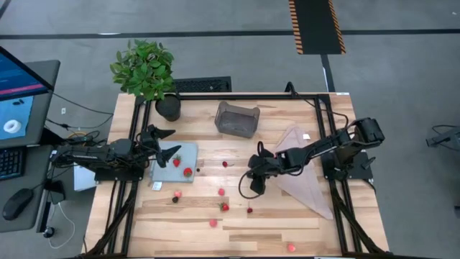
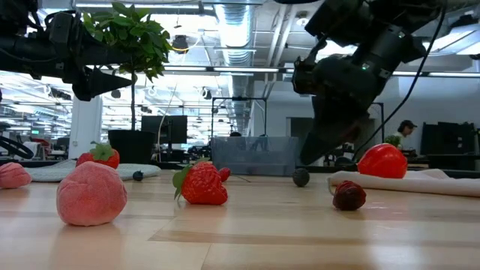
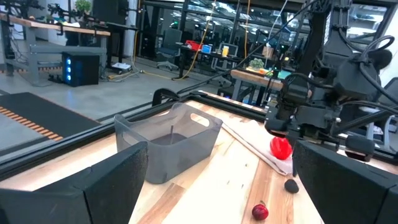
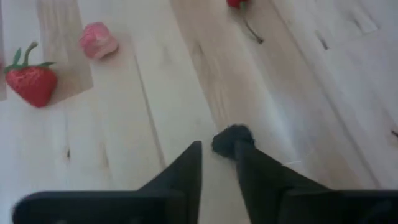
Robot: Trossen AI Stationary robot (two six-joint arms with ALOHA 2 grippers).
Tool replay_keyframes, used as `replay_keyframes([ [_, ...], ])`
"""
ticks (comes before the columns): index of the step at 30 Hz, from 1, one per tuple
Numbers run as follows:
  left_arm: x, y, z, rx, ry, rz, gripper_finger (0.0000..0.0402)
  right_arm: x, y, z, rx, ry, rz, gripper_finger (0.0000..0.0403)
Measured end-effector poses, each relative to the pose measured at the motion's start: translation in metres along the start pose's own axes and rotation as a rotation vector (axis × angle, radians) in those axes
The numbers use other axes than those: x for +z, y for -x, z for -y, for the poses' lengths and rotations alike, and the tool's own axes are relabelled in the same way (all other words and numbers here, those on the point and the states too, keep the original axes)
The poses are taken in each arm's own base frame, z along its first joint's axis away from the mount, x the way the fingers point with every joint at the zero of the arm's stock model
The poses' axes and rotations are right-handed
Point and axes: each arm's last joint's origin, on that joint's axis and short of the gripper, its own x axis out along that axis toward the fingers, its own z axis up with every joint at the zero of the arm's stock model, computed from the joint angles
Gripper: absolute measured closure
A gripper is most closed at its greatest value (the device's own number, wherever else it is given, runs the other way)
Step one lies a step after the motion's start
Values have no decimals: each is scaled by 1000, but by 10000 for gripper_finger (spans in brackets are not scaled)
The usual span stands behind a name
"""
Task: Pick and placing Produce into tupperware
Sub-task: Put the blackberry into the black bin
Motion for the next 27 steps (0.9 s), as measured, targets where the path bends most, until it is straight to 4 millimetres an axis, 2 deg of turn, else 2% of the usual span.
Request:
replay_keyframes([
  [5, 0, 0, 0, -1, 0, -1, 17, 4, 0, 2, -2, -17, 33, 185],
  [9, 0, 0, 0, -1, 1, 0, 17, 3, 0, 2, -21, -36, 32, 150],
  [14, 0, 0, 0, -1, 1, -1, 17, -1, 0, 4, -81, -71, 20, 152],
  [27, 0, 0, 0, -2, 0, -1, 17, -9, 2, -12, -92, -59, 37, 191],
])
